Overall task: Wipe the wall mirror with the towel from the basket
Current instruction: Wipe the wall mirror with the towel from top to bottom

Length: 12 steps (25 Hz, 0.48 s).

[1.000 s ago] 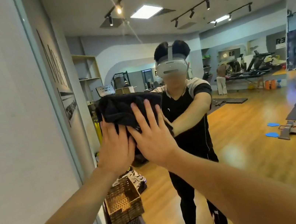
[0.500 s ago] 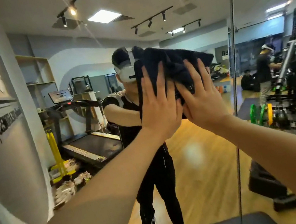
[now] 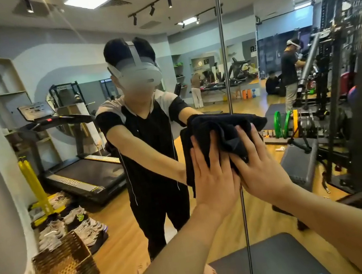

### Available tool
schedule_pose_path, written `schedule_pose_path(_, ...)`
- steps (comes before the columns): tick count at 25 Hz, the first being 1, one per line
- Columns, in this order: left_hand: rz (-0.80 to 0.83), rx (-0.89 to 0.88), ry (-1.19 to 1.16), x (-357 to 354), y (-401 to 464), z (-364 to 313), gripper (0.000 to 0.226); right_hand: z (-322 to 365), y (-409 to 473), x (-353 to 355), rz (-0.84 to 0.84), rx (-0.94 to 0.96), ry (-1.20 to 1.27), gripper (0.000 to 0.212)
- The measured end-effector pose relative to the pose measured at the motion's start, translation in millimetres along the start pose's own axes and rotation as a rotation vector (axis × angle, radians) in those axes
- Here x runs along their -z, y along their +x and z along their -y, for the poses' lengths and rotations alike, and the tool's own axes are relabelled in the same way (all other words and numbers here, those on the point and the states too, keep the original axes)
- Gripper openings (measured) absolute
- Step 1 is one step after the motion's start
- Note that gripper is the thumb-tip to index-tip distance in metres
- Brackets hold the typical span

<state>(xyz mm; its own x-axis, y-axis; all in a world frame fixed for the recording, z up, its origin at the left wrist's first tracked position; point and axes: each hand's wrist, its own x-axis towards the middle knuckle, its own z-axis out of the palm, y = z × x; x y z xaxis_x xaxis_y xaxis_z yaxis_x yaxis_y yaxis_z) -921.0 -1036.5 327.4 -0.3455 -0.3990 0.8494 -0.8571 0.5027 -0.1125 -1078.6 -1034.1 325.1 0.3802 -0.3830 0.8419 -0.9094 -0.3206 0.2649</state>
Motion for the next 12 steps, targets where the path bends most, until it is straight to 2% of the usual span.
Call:
schedule_pose_path(2,-0.005,0.026,-0.064,9.6,18.3,-7.3,0.066,-7.3,17.2,6.6,-0.005,0.014,-0.065,0.052)
schedule_pose_path(6,-0.058,0.074,-0.203,60.2,89.7,8.2,0.069,-5.7,99.2,36.3,-0.091,-0.12,-0.065,0.061)
schedule_pose_path(9,-0.165,0.075,-0.233,112.6,135.0,58.0,0.071,20.8,177.2,58.9,-0.146,-0.144,-0.028,0.064)
schedule_pose_path(12,-0.269,0.083,-0.205,155.2,138.8,126.6,0.068,80.6,236.9,63.3,-0.225,-0.123,0.0,0.062)
